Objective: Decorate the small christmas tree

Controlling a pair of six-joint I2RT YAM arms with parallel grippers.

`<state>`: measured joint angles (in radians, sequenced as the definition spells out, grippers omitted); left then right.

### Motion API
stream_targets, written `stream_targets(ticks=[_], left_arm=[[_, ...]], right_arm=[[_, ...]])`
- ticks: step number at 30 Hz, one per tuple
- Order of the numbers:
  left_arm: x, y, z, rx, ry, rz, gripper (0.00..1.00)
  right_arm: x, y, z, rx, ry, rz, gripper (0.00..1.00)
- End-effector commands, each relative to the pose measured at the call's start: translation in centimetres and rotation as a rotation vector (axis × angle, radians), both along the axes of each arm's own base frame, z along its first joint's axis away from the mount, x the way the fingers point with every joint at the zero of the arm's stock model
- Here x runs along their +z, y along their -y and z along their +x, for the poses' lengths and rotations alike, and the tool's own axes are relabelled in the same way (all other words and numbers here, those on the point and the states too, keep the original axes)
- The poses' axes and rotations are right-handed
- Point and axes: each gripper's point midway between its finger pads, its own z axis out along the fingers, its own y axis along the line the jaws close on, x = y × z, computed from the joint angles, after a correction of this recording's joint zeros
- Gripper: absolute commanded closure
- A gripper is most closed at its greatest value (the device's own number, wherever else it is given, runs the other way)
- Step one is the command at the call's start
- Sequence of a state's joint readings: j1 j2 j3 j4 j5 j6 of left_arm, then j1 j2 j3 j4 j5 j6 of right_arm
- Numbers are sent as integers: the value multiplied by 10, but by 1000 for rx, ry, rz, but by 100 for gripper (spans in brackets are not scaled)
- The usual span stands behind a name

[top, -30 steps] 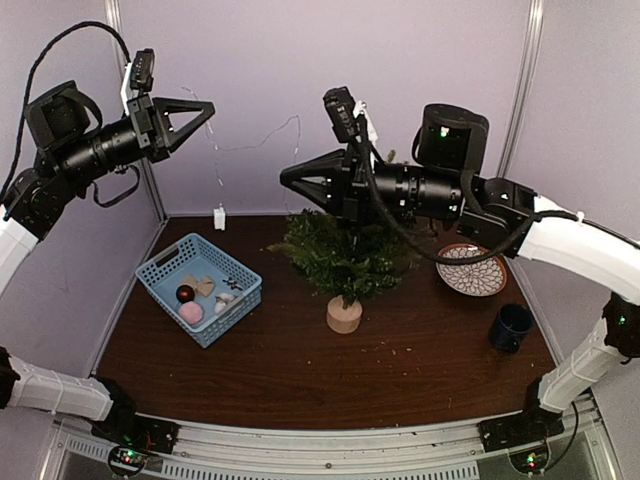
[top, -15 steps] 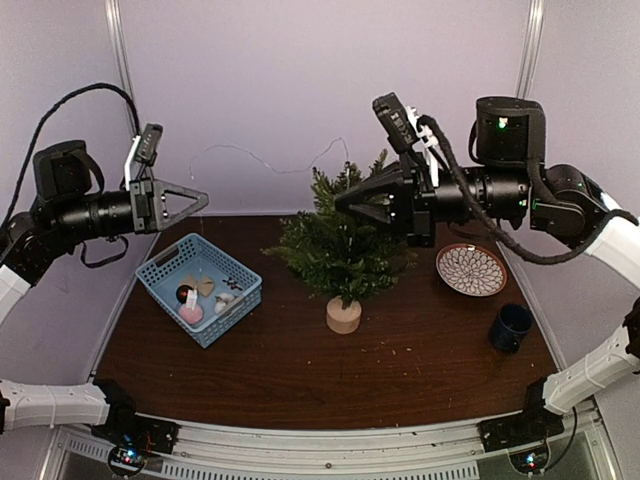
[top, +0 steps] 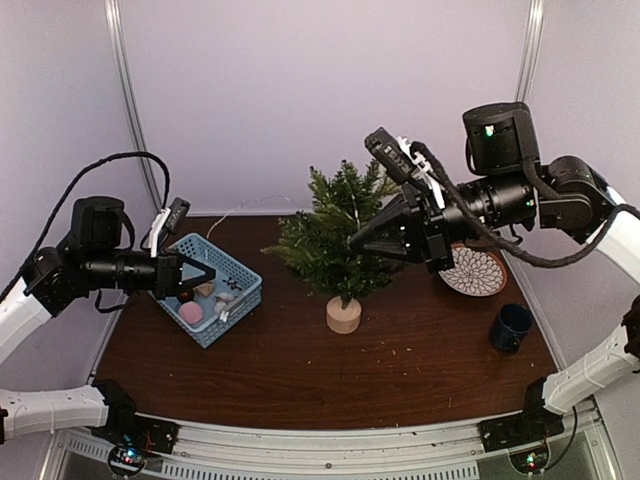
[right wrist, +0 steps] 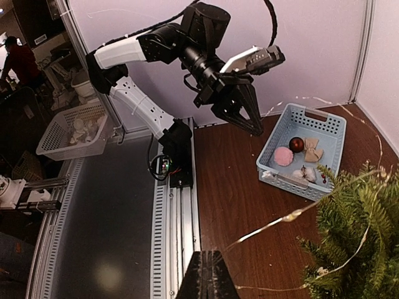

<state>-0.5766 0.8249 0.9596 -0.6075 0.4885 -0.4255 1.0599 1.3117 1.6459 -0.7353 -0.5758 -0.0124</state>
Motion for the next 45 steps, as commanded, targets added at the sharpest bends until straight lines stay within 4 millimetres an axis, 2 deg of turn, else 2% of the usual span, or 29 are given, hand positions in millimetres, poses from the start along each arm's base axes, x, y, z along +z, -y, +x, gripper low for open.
stream_targets(ticks=[1, 6, 9, 12, 20, 26, 30, 32, 35, 37, 40, 45], left_arm=[[-13, -8, 14, 40, 95, 76, 100], [-13, -7, 27, 69, 144, 90, 100], [-16, -7, 31, 77, 157, 89, 100], [-27, -7, 32, 69, 152, 117, 100], [-50, -7, 32, 42, 155, 181, 100], [-50, 3, 31, -2, 158, 193, 100], [-50, 11, 28, -44, 158, 204, 99], [-44, 11, 26, -53, 170, 205, 93], [-26, 8, 24, -48, 210, 196, 73], [-10, 6, 21, -51, 237, 197, 56], [11, 5, 16, -76, 262, 206, 37], [64, 19, 9, -143, 339, 142, 31]], right_arm=[[24, 1, -4, 25, 32, 32, 100], [48, -11, 7, 14, 92, 69, 100], [71, -14, 4, 30, 102, 122, 100], [83, -11, -1, 50, 110, 145, 100], [86, 5, -35, 151, 132, 148, 100], [104, 12, -47, 166, 129, 179, 100], [83, 6, -43, 163, 98, 117, 100], [74, 4, -41, 157, 80, 86, 100], [65, 5, -39, 146, 69, 50, 100], [61, 6, -38, 139, 68, 31, 100], [50, 5, -38, 144, 52, -5, 100], [40, 2, -41, 174, 23, -33, 100]])
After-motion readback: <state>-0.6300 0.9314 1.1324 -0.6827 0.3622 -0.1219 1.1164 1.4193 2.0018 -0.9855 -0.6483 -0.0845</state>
